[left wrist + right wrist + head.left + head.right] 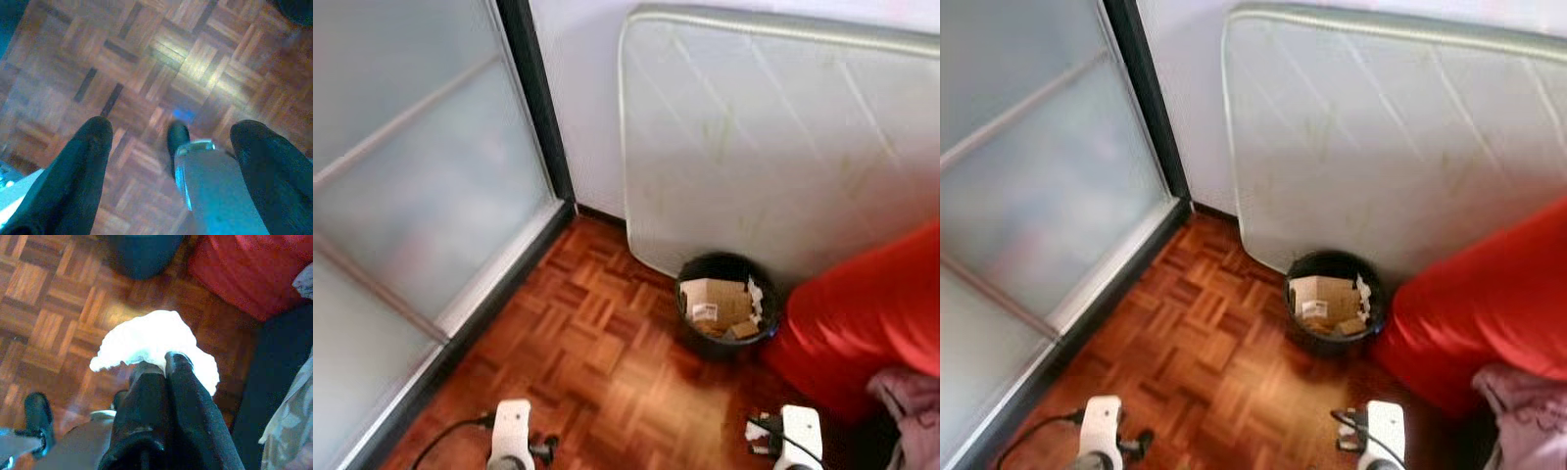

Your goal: Clean up the room

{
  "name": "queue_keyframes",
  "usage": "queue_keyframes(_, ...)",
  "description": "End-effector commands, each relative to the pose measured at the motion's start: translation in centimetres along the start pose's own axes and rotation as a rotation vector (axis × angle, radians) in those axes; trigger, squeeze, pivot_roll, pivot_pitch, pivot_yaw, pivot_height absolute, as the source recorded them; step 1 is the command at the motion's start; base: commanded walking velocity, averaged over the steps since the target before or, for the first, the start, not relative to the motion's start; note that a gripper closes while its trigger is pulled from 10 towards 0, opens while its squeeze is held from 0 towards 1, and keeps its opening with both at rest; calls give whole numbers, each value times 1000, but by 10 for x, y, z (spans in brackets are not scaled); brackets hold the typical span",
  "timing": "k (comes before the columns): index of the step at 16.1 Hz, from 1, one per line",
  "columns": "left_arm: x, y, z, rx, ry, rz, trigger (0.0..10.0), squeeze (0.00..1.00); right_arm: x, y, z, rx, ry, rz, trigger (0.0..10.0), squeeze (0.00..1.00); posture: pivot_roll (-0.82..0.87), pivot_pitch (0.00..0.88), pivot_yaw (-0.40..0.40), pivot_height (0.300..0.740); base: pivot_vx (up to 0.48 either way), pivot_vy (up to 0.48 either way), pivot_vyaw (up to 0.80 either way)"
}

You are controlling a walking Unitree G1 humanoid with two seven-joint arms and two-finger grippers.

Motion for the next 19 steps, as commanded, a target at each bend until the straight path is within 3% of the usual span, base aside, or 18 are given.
queue_keyframes(1,-3,8,-10,10,32,18,10000,0,-2,6,-13,17,42,10,10000,0,-64,186,43,740,289,0,-594)
queue_keyframes(10,-3,6,-12,13,33,14,10000,0,-3,5,-14,21,45,7,10000,0,-64,177,45,740,290,0,-593)
queue_keyframes(19,-3,6,-12,15,36,16,10000,0,-2,8,-9,-14,15,37,10000,0,-65,178,44,740,292,0,0)
Point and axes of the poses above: a point about 5 cm out from each wrist's last joint towards the gripper, its own x axis pointing out of the wrist towards the gripper, its own z axis along the axis of the wrist's last joint, y = z × x, the point moved 4 cm from there along x, pointing out of the wrist towards the gripper, and after that the axes turned 1 degree about x, right-handed, at the moved point
